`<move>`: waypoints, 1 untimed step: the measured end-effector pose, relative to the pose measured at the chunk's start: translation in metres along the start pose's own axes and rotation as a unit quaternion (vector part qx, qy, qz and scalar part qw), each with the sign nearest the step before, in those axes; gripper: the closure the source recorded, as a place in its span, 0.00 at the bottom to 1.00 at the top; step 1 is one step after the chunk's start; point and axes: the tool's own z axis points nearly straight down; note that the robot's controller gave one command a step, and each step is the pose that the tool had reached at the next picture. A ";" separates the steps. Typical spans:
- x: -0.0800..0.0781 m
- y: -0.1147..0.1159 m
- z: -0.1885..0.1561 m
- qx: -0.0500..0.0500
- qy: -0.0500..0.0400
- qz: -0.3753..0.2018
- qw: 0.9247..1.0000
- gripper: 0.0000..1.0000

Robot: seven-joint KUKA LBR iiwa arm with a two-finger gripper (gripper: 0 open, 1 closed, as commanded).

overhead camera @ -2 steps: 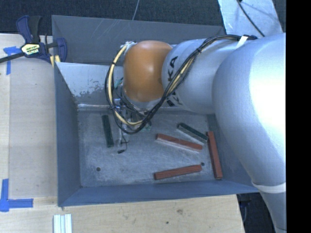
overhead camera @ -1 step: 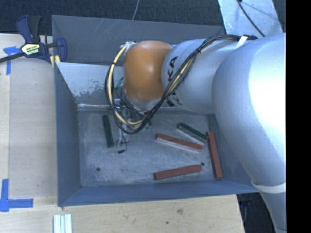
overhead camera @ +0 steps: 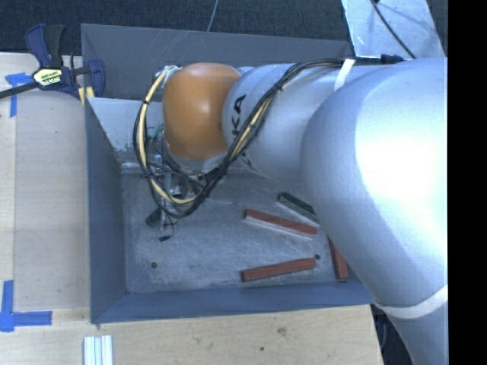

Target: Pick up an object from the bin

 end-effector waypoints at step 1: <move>-0.001 -0.040 -0.004 0.000 0.001 0.028 1.000 1.00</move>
Offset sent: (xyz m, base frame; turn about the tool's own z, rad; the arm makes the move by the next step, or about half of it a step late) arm 0.0000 0.0000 0.0000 0.0000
